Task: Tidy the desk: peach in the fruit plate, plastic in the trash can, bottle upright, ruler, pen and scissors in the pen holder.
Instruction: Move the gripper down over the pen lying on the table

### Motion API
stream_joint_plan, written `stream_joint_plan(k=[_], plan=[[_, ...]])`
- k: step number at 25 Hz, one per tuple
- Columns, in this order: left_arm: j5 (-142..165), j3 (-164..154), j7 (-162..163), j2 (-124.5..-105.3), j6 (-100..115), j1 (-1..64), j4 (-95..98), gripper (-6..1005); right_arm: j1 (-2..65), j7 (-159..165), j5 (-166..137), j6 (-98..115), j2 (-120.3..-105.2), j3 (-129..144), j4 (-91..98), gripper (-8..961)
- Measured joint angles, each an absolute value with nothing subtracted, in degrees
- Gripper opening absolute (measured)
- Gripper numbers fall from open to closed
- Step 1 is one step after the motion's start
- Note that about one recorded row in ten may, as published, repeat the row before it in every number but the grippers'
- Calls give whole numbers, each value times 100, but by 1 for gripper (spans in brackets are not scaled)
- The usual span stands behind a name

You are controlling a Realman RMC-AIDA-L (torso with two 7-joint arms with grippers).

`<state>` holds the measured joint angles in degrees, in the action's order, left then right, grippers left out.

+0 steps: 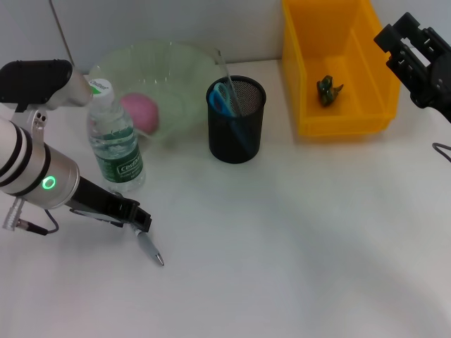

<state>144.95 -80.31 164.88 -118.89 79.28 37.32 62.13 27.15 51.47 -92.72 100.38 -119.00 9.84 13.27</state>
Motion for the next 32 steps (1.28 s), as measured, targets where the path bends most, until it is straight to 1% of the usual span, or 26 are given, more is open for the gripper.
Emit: stream_joint_plan(k=[4,26,32], plan=[[14500,-8037,16488,-11892,7905,3732,6208,485,2715,5150,-9272,10045,-11900,984,1327,530],[14504,-8181,16488,-11909,7688,3833,5918,521,2708,5151,-9272,10106,-11900,984,1327,530],[14496,-8183,16488,-11900,7817,3755,6234,531,2701,5162,-9272,10108,-11900,984,1327,530]])
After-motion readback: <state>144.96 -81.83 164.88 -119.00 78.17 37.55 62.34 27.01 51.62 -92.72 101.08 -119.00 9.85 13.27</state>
